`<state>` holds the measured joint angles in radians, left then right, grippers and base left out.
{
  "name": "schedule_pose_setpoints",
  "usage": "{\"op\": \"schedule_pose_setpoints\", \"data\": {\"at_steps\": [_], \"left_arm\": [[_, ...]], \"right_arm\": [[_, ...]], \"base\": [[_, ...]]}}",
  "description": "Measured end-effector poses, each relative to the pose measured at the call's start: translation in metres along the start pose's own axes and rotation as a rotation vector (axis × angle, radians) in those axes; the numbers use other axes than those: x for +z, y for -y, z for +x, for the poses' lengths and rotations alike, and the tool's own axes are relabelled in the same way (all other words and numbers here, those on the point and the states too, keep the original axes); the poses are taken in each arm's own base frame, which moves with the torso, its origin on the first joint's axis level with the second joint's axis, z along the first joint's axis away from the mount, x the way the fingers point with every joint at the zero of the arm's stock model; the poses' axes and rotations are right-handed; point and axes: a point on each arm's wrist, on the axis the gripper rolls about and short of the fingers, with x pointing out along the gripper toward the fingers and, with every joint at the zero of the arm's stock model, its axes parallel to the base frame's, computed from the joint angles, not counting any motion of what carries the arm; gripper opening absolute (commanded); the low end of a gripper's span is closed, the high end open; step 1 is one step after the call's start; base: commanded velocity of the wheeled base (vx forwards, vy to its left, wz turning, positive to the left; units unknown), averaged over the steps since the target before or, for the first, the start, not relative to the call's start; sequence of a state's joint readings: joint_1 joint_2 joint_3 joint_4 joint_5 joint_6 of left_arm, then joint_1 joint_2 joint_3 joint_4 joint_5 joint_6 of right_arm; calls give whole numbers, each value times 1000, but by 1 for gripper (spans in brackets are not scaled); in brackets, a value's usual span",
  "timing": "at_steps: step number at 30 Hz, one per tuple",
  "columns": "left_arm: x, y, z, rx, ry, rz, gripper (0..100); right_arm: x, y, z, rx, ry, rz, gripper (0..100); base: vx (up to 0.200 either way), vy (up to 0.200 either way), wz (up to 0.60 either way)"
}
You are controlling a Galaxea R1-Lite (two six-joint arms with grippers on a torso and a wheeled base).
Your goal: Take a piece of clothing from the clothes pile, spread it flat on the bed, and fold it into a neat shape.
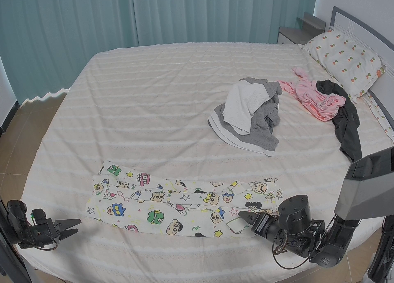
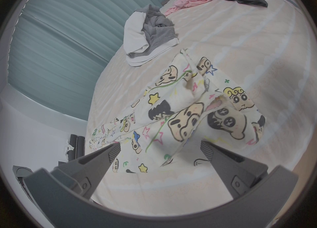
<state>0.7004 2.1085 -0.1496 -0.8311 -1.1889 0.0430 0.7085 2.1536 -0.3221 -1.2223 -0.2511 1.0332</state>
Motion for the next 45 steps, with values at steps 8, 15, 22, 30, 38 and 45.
{"op": "schedule_pose_setpoints", "data": {"at_steps": [8, 15, 22, 30, 38, 45], "left_arm": [[0, 0, 0, 0, 0, 1, 100], [0, 0, 0, -1, -1, 3, 100], [1, 0, 0, -1, 0, 5, 100], [2, -1, 1, 0, 1, 8, 100], [2, -1, 0, 0, 3, 10, 100], [3, -1, 0, 0, 4, 11, 100]], "right_arm": [[3, 2, 4, 1, 18, 13, 100], [6, -1, 6, 43, 45, 10, 100], [4, 3, 9, 28, 39, -21, 0], [1, 7, 9, 10, 27, -45, 0], [-2, 10, 7, -3, 11, -58, 0], [-11, 10, -6, 7, -30, -106, 0]], "base": [[0, 0, 0], [0, 0, 0], [0, 0, 0], [0, 0, 0], [0, 0, 0], [0, 0, 0]]}}
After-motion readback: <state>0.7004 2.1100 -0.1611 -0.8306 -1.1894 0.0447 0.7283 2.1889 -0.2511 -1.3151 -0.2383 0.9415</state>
